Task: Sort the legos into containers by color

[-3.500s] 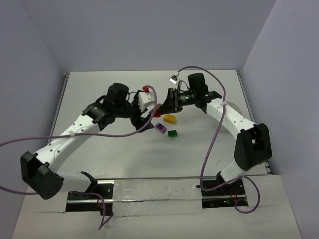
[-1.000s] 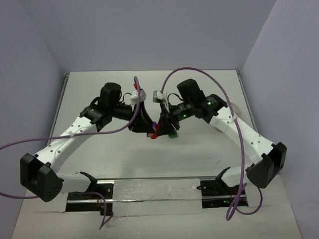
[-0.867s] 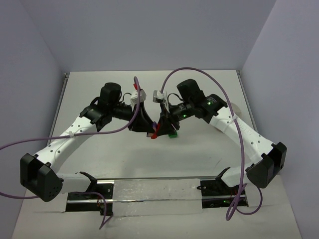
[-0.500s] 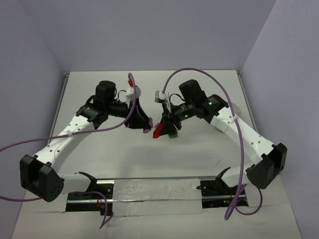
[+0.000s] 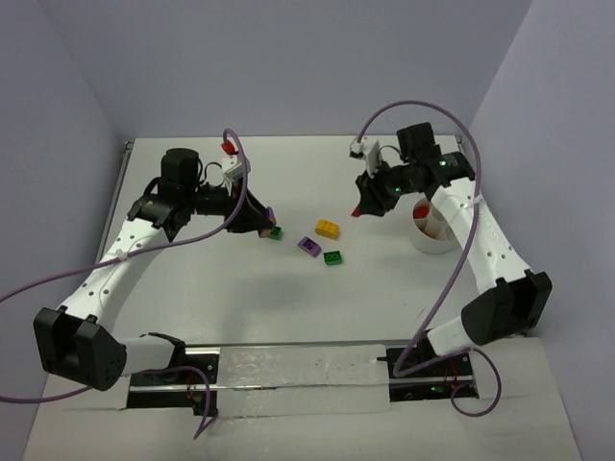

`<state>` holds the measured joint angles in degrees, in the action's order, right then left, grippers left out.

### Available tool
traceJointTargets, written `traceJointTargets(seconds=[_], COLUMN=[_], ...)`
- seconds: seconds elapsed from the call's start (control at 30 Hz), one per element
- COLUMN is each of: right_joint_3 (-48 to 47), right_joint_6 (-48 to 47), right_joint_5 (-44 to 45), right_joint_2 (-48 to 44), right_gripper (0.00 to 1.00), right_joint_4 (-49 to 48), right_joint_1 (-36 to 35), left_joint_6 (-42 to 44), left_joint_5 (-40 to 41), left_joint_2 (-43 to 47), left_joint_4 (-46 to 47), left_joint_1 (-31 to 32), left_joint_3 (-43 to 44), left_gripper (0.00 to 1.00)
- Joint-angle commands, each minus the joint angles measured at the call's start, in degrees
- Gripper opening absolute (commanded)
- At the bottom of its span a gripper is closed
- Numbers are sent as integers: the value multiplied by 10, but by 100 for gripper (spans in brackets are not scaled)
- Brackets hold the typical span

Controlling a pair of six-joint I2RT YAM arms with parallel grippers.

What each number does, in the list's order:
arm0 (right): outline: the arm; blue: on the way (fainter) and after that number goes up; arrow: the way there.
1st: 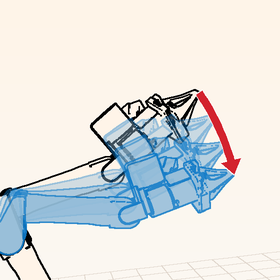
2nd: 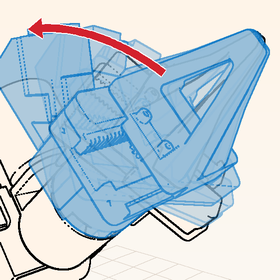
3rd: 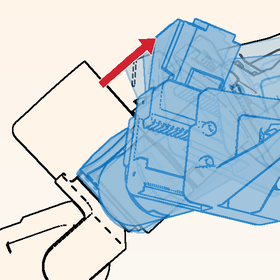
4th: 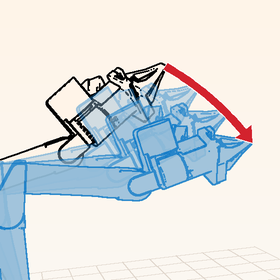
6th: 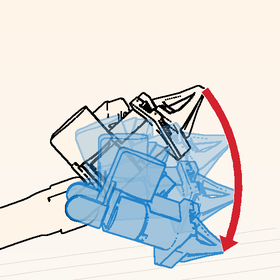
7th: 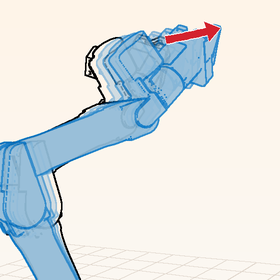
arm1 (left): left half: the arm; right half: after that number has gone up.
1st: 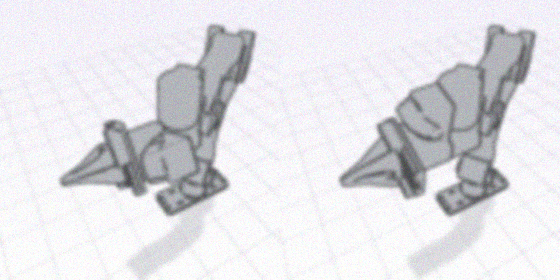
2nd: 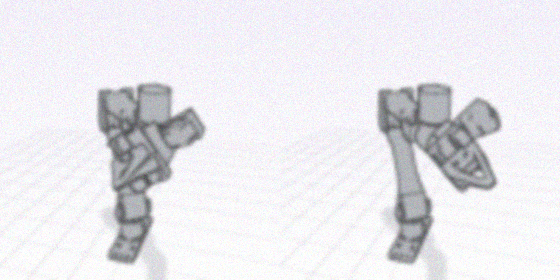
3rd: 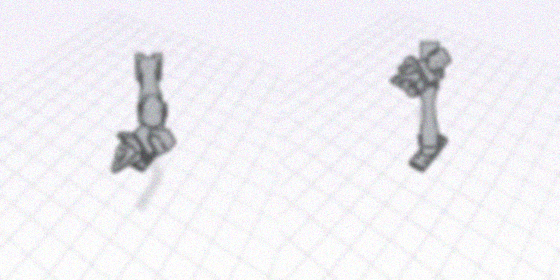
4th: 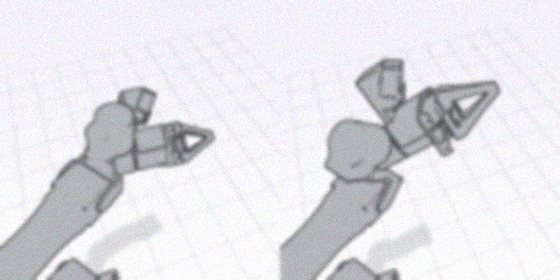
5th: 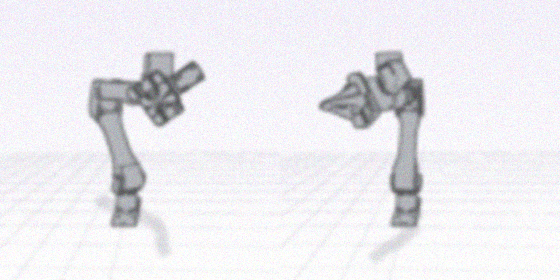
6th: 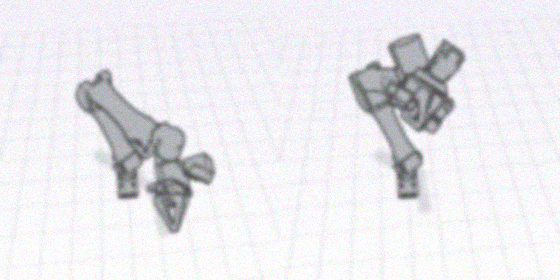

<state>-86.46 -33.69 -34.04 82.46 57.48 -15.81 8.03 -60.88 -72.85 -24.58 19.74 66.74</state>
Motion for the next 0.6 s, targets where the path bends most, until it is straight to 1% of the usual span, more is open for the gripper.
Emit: traceJointTargets(seconds=[0.0,0.07,0.3,0.57], right_joint_3=[-92,-114,-169,-174], right_joint_6=[-59,-62,-79,-89], right_joint_5=[148,192,268,337], right_joint_2=[53,83,163,206], right_gripper=[0,0,0,0], right_joint_4=[70,75,93,88], right_joint_1=[62,83,130,150], left_joint_6=[23,21,47,44], left_joint_5=[23,32,50,49], left_joint_2=[15,13,-11,-12], left_joint_4=[-15,-14,-58,-51], left_joint_1=[-3,-3,-3,-3], left_joint_3=[18,20,39,33], left_gripper=[0,0,0,0])
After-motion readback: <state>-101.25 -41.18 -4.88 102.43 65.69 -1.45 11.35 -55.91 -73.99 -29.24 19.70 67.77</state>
